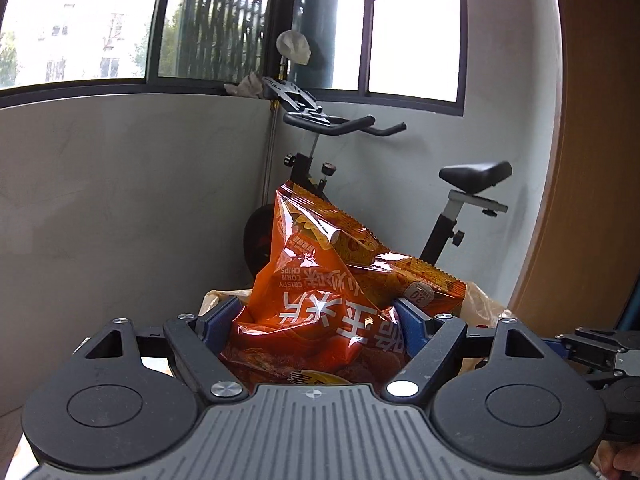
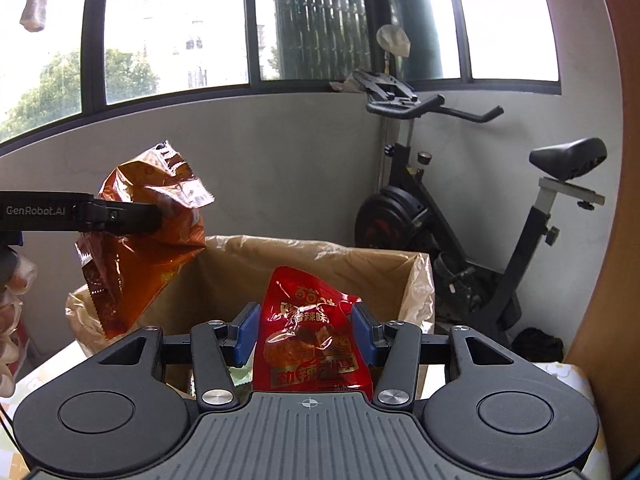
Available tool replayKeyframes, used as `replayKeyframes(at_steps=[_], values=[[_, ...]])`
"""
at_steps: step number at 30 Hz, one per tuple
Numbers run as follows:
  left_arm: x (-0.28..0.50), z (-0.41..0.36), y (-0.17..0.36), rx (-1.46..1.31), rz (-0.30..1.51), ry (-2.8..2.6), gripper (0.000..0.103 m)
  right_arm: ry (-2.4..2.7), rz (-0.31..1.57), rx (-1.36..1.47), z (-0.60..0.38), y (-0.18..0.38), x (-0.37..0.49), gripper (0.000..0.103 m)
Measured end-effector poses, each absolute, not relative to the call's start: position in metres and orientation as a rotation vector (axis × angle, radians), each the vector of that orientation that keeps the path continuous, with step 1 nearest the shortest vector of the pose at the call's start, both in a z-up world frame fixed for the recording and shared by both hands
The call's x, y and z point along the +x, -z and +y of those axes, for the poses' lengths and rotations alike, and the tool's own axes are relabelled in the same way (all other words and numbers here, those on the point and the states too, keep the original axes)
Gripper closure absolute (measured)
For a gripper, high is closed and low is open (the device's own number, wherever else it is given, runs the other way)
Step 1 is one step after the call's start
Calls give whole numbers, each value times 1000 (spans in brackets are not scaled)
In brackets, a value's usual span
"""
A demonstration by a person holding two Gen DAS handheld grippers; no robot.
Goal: Organize snacks
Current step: 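Open both grippers to drop the chips bag and red packet into the box, then lower the left gripper to the yellow chips bag while the right gripper reaches the pink bread packet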
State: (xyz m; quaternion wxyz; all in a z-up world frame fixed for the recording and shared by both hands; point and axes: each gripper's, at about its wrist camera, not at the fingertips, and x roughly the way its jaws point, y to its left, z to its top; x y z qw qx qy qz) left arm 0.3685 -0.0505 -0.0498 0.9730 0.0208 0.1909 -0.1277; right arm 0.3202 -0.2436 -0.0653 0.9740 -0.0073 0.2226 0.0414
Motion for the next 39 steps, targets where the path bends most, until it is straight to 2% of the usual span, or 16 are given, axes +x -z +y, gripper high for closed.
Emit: replayKeyframes(at_steps=[5,7,14,22,28,33,36,39], values=[[386,-54,66,141,457,217,14,-47,466,-19,-237,77,322,52],[386,-45,67,103,469,224,12,-43,455,-27,-236,76,315,46],[355,1,53,-68,492,248,12,-65,455,-2,-238,70,279,46],[295,29,45,-39,500,259,15,-75,418,41,-233,68,233,46],[262,33,66,31,462,266,15,-62,384,84,-227,79,201,46],[250,37,96,46,470,258,15,-24,432,102,-220,110,187,45],[246,40,114,60,483,241,15,13,512,119,-214,138,182,39],[245,48,132,66,507,239,15,35,618,166,-208,167,180,26]])
